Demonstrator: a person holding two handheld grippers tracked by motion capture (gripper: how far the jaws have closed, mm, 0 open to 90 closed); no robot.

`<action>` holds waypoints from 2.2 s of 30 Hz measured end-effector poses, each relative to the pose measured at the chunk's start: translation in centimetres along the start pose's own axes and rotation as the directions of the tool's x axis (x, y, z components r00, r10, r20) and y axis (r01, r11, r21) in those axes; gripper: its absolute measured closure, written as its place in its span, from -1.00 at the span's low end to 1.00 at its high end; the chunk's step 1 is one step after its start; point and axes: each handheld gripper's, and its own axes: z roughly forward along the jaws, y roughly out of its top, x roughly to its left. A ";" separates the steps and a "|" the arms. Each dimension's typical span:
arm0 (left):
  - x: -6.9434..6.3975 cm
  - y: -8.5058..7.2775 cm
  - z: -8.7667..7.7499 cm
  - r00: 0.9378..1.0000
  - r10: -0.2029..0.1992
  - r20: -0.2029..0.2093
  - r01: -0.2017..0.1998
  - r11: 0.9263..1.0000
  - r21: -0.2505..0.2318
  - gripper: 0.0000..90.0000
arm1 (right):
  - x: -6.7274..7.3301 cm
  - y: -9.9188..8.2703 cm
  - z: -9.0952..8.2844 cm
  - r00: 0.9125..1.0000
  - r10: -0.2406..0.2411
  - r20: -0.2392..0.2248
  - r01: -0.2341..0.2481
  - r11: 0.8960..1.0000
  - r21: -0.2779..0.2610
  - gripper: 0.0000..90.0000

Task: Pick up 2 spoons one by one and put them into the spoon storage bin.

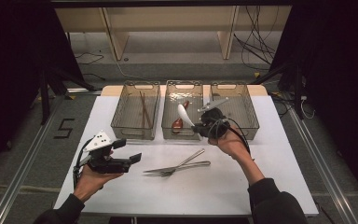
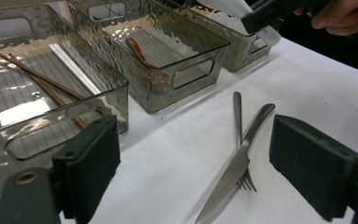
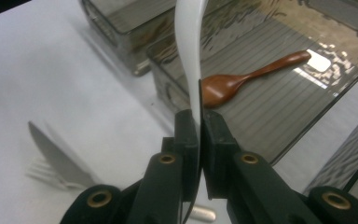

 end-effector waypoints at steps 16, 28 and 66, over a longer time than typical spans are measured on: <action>0.2 -0.1 -0.1 1.000 0.011 -0.011 -0.011 1.000 -0.021 -0.65 | -2.8 2.8 2.7 0.993 0.083 0.081 -0.085 0.996 0.028 0.92; 0.2 0.0 -0.2 1.000 0.012 -0.014 -0.012 1.000 -0.025 -0.65 | -3.9 3.9 4.7 0.983 0.128 0.130 -0.136 0.989 0.050 0.92; 0.3 0.0 -0.1 1.000 0.000 -0.021 -0.001 1.000 -0.028 -0.65 | 1.8 -1.9 1.9 0.987 -0.056 -0.149 0.068 0.995 0.077 -0.16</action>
